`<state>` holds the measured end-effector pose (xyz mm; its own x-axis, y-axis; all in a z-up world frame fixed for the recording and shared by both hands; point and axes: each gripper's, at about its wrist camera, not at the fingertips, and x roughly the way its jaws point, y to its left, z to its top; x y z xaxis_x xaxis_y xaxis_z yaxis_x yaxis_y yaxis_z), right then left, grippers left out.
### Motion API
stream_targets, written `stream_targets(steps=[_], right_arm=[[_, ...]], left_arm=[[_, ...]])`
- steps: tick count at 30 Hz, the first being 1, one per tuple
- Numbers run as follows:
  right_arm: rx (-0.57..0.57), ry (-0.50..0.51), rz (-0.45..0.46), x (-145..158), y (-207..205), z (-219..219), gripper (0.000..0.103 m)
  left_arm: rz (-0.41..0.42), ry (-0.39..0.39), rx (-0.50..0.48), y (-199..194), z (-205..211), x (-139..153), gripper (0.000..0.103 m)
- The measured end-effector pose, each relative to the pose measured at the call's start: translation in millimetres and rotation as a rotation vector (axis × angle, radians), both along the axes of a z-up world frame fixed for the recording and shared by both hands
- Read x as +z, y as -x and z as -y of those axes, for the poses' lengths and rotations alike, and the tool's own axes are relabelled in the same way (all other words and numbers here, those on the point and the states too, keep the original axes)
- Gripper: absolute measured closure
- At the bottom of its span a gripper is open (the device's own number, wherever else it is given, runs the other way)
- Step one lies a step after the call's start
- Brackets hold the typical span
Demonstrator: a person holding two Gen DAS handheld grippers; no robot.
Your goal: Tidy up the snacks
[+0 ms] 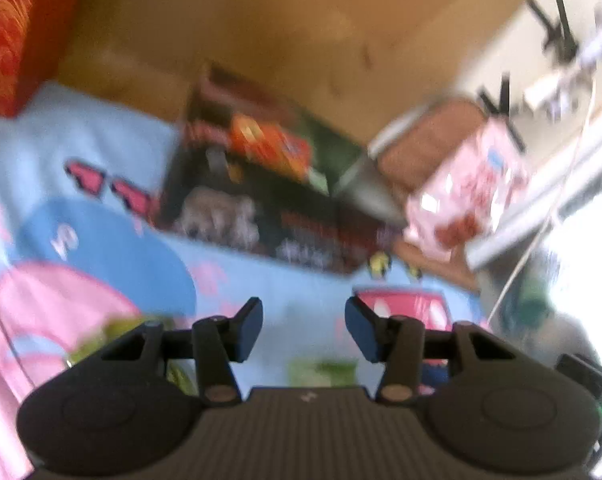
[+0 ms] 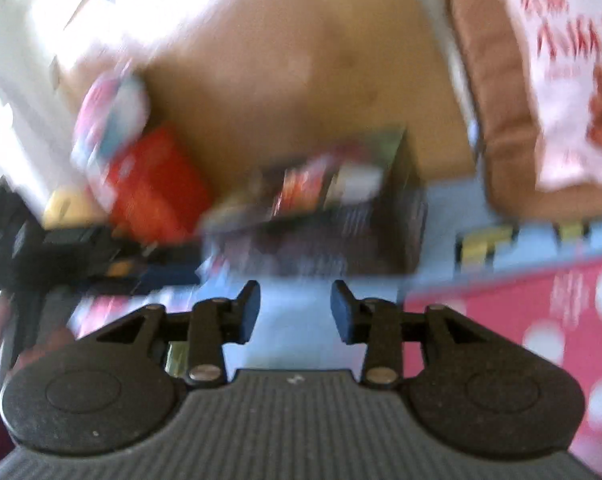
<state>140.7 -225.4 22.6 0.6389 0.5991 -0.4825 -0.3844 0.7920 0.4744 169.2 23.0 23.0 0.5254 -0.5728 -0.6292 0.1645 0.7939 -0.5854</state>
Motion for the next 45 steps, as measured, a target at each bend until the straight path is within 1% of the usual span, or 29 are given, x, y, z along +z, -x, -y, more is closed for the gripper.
stream_targets(steps=[1, 2, 3, 4, 6, 8, 9, 10, 11, 13, 14, 15, 17, 19, 21, 23, 26, 28, 29, 30, 31, 32, 33, 35, 36, 38, 42, 44, 45], right_arm=[[0.028, 0.024, -0.008, -4.8, 13.0, -3.4, 0.044], [0.053, 0.068, -0.013, -9.9, 25.9, -10.6, 0.041], [0.074, 0.119, -0.003, -13.2, 36.6, -21.9, 0.041], [0.110, 0.183, 0.028, -15.9, 48.6, -33.6, 0.040], [0.177, 0.304, 0.090, -21.6, 64.6, -57.1, 0.039], [0.193, 0.464, 0.183, -26.9, 78.6, -75.2, 0.039], [0.190, 0.508, 0.233, -26.7, 83.8, -75.8, 0.039], [0.178, 0.552, 0.259, -25.7, 85.7, -73.6, 0.039], [0.134, 0.595, 0.277, -25.0, 85.2, -66.1, 0.039], [-0.033, 0.688, 0.305, -26.8, 78.6, -40.4, 0.039], [-0.106, 0.706, 0.293, -26.9, 73.5, -26.9, 0.039], [-0.162, 0.686, 0.262, -24.7, 68.7, -11.8, 0.039], [-0.208, 0.536, 0.208, -14.8, 66.3, 18.6, 0.039], [-0.188, 0.389, 0.164, -8.7, 66.3, 33.9, 0.038], [-0.132, 0.327, 0.127, -10.9, 65.1, 32.8, 0.038], [-0.076, 0.330, 0.115, -14.5, 66.4, 16.2, 0.038], [0.027, 0.336, 0.110, -20.4, 66.0, -9.2, 0.038], [0.086, 0.340, 0.099, -23.3, 61.4, -22.7, 0.039], [0.104, 0.358, 0.098, -25.1, 57.8, -29.8, 0.041], [0.112, 0.386, 0.101, -28.0, 53.4, -37.0, 0.042], [0.100, 0.421, 0.134, -29.9, 51.8, -43.4, 0.044], [0.095, 0.439, 0.155, -32.1, 49.3, -47.0, 0.050], [0.091, 0.431, 0.164, -33.8, 47.2, -48.7, 0.052], [0.054, 0.413, 0.169, -34.4, 42.4, -46.4, 0.061], [0.049, 0.400, 0.167, -34.0, 41.3, -44.5, 0.061], [0.035, 0.357, 0.179, -28.9, 40.7, -38.3, 0.063], [-0.003, 0.345, 0.273, -7.3, 50.0, -37.5, 0.063], [-0.018, 0.342, 0.325, 10.5, 48.3, -37.2, 0.063], [-0.020, 0.342, 0.347, 17.4, 43.8, -37.6, 0.063]], left_arm=[[-0.016, -0.011, -0.009, 1.1, 5.7, -5.4, 0.056], [-0.034, -0.010, -0.015, 1.4, 9.5, -9.5, 0.056], [-0.054, -0.002, -0.028, 1.1, 15.7, -13.7, 0.056], [-0.066, 0.001, -0.043, 0.4, 21.9, -16.6, 0.054], [-0.071, -0.023, -0.055, 7.0, 27.7, -18.9, 0.054], [-0.069, -0.044, -0.057, 13.0, 29.9, -16.3, 0.054], [-0.072, -0.045, -0.054, 16.3, 28.0, -14.7, 0.054], [-0.071, -0.045, -0.049, 19.3, 25.4, -13.1, 0.054], [-0.068, -0.048, -0.041, 22.0, 23.1, -11.6, 0.054], [-0.061, -0.047, -0.010, 23.4, 19.3, -7.1, 0.050], [-0.059, -0.042, 0.002, 22.6, 18.4, -6.0, 0.050], [-0.058, -0.038, 0.014, 22.3, 16.3, -3.9, 0.049], [-0.054, -0.038, 0.030, 17.7, 18.1, -0.2, 0.049], [-0.044, -0.044, 0.033, 11.2, 22.0, 3.7, 0.048], [-0.028, -0.059, 0.028, 4.0, 28.7, 7.4, 0.045], [-0.015, -0.092, 0.007, -3.7, 37.6, 7.9, 0.045], [-0.036, -0.119, -0.026, -13.2, 50.3, -2.5, 0.045], [-0.064, -0.123, -0.047, -14.8, 55.3, -12.1, 0.051], [-0.062, -0.122, -0.060, -12.7, 57.3, -15.5, 0.051], [-0.042, -0.146, -0.073, -8.1, 61.1, -15.0, 0.054], [-0.033, -0.165, -0.090, -4.3, 64.4, -14.2, 0.056], [-0.034, -0.169, -0.094, -0.6, 65.8, -13.3, 0.056], [-0.036, -0.165, -0.092, 1.6, 66.0, -12.4, 0.056], [-0.037, -0.153, -0.078, 2.6, 63.8, -9.0, 0.056], [-0.033, -0.137, -0.071, 2.3, 62.1, -5.0, 0.056], [0.001, -0.117, -0.068, 3.6, 60.5, 7.8, 0.056], [0.085, -0.102, -0.073, 2.4, 57.4, 43.1, 0.054], [0.127, -0.112, -0.065, -9.4, 57.8, 63.8, 0.053], [0.149, -0.120, -0.051, -18.9, 59.2, 73.5, 0.050]])
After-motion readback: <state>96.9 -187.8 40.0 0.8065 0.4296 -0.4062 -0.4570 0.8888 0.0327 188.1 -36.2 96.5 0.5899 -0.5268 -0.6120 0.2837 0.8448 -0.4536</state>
